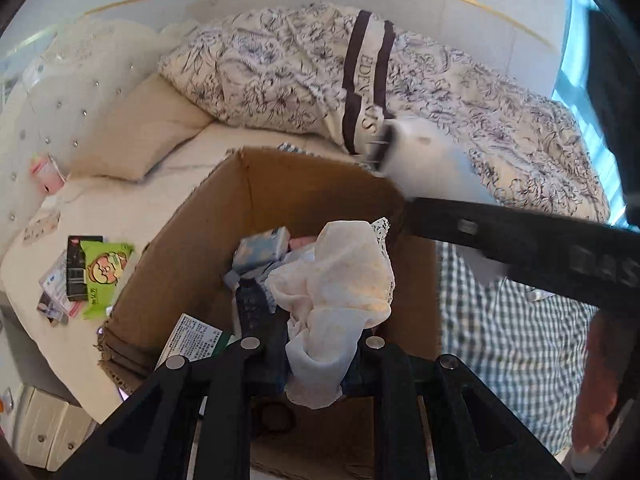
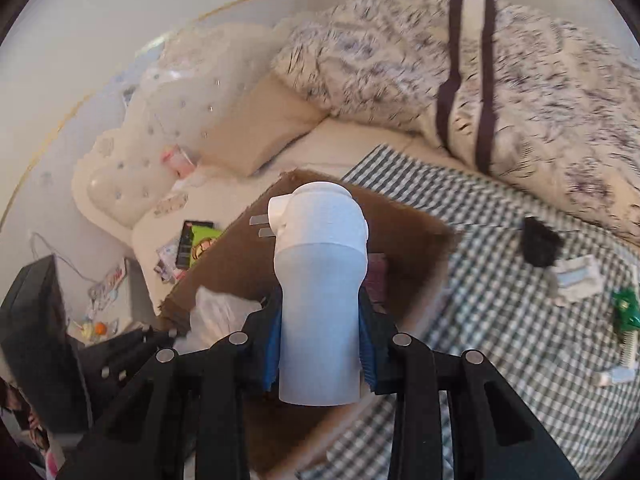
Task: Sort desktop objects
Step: 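Carry cloth and spray bottle to the cardboard box and release both, then move both tools back toward the remaining items on the sheet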
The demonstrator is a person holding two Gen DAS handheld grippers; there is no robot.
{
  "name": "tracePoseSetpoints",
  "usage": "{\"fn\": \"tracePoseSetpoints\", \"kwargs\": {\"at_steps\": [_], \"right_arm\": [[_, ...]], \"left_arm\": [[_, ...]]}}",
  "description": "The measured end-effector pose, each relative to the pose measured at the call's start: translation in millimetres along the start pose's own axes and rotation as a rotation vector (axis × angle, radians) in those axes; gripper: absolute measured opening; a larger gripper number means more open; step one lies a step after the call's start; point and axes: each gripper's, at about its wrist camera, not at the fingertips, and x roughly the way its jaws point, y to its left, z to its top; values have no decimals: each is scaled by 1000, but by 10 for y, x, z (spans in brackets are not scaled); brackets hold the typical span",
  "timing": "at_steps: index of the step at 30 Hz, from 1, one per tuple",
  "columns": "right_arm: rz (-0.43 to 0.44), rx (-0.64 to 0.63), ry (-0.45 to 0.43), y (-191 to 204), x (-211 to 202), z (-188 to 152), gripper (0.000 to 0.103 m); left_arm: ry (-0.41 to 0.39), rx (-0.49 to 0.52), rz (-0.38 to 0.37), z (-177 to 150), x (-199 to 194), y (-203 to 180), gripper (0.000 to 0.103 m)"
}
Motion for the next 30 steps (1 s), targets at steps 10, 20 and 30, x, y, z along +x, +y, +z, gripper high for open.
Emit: {"fn": "tracePoseSetpoints", "kwargs": {"at_steps": [10,20,30], "right_arm": [[-119,56,-145,-429,-122,90,93],[-187,145,-226,-1039,-1038,-210,93],[-334,262,-264,-2046,-2197,-909,93]], "left_arm": [[-48,24,69,96,218,-5,103],[-113,101,20,175,-178,-735,103],[-115,51,-82,134,-271,-1538,103]]}}
